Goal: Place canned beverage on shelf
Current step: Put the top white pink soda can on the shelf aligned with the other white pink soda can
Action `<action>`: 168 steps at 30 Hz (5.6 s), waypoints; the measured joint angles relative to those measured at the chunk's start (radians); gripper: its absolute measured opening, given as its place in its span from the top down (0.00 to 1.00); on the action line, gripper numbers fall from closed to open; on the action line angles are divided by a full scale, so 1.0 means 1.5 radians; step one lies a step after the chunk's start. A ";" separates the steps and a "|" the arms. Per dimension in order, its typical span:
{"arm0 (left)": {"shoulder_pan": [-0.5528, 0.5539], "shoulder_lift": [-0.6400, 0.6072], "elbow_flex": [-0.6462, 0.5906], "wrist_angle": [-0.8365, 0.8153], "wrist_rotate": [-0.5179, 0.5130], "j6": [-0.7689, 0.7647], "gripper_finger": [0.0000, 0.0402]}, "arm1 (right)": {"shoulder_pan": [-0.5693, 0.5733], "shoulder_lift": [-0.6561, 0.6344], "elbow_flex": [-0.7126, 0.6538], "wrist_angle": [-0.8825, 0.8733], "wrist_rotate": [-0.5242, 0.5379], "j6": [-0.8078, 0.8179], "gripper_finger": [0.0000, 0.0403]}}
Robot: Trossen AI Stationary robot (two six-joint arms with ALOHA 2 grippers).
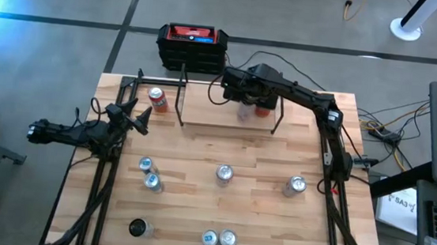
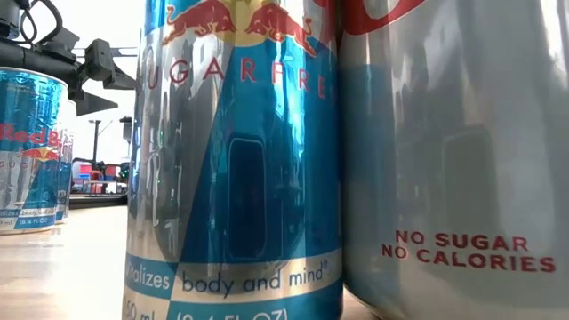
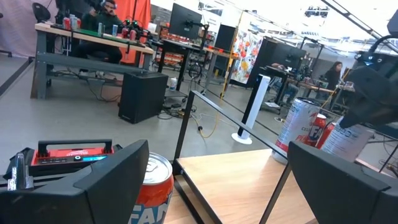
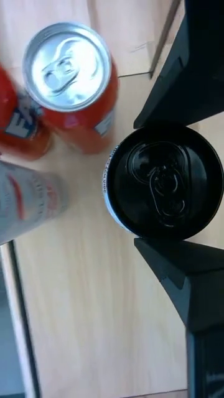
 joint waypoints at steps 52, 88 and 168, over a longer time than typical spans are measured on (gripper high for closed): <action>0.000 0.000 0.000 0.000 0.000 0.000 0.08 | 0.005 0.001 0.000 -0.012 0.016 -0.239 0.07; 0.000 0.000 0.000 0.000 0.000 0.000 0.08 | -0.004 0.001 -0.044 0.019 0.017 -0.168 0.30; 0.000 0.000 0.000 0.000 0.000 0.000 0.08 | -0.030 0.001 -0.044 0.056 0.034 -0.169 0.37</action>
